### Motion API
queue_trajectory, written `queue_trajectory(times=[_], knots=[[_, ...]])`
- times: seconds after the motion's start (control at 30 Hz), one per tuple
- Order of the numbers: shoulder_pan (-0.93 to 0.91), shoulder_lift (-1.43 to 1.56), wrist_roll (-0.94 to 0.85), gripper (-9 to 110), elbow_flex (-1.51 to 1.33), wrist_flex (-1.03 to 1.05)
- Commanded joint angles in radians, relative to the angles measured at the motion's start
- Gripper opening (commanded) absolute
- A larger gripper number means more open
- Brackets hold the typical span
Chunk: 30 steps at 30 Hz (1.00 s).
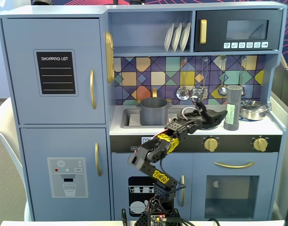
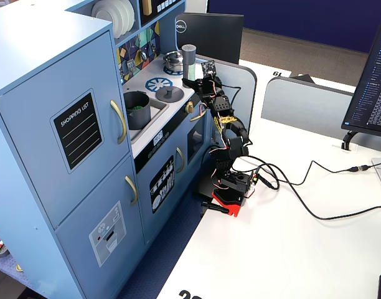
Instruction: Put salt in the gray recipient
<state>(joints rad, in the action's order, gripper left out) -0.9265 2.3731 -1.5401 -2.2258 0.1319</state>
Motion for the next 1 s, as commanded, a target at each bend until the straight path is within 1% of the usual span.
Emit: queue_trajectory(times=[0.0,0.3,0.47,0.8,0.97], knots=[[-0.017,-0.103,0.021,50,0.135,-0.069],[-0.003,-0.351,0.063,47,0.327,-0.147],[0.000,-0.463,0.097,45,0.437,-0.146],[0.015,-0.626,0.072,41,0.591,-0.163],[0.031,-0.706,0.043,36,0.672,-0.163]])
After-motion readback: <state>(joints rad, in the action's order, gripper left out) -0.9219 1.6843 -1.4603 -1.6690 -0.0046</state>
